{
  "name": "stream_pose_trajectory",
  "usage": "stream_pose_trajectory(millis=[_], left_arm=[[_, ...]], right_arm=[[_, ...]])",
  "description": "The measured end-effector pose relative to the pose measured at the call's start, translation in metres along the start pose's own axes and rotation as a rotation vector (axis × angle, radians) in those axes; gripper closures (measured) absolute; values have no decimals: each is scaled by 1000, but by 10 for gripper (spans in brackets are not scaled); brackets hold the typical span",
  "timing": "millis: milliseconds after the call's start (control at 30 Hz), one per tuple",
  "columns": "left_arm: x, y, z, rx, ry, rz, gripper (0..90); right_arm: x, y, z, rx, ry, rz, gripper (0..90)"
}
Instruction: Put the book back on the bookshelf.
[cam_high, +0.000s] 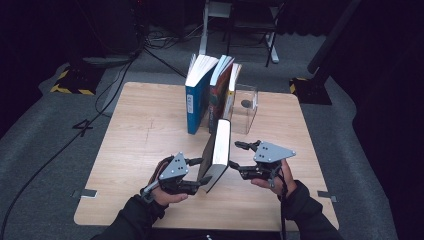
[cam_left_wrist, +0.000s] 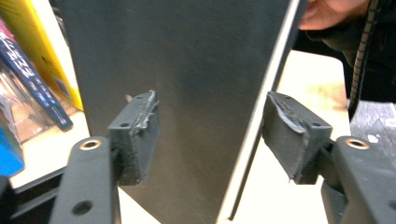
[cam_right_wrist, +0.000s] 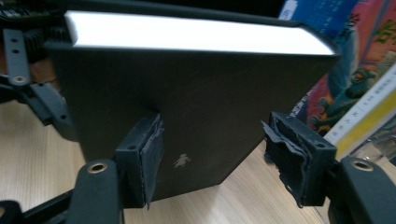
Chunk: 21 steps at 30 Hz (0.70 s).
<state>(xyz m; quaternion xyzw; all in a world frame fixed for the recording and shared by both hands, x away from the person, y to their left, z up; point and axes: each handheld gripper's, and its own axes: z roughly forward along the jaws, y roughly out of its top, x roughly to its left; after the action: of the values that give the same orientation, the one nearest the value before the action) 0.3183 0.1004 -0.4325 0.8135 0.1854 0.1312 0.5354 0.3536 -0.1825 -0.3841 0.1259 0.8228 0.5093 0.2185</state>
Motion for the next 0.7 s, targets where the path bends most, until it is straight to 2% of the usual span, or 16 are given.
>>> stream_pose_trajectory(millis=[67, 133, 267, 367, 433, 533, 700], left_arm=[[-7, -1, 4, 33, 20, 24, 305], [-10, -3, 7, 41, 43, 25, 258], [-13, -7, 16, 15, 105, -14, 213], [-16, -9, 22, 4, 149, -31, 169], [-18, -10, 24, -1, 177, -41, 159], [-21, -11, 26, -1, 227, -53, 159], [-21, -13, 35, 15, 309, -113, 164]], right_arm=[[3, -1, 3, 8, 12, -7, 363], [5, -2, 5, 11, 23, -6, 357], [9, -5, 11, 10, 22, -2, 349], [13, -8, 17, 11, -7, 4, 340], [14, -11, 21, 4, -8, 18, 339], [16, -11, 23, -5, -8, 32, 340], [22, -9, 32, 11, -16, 10, 347]])
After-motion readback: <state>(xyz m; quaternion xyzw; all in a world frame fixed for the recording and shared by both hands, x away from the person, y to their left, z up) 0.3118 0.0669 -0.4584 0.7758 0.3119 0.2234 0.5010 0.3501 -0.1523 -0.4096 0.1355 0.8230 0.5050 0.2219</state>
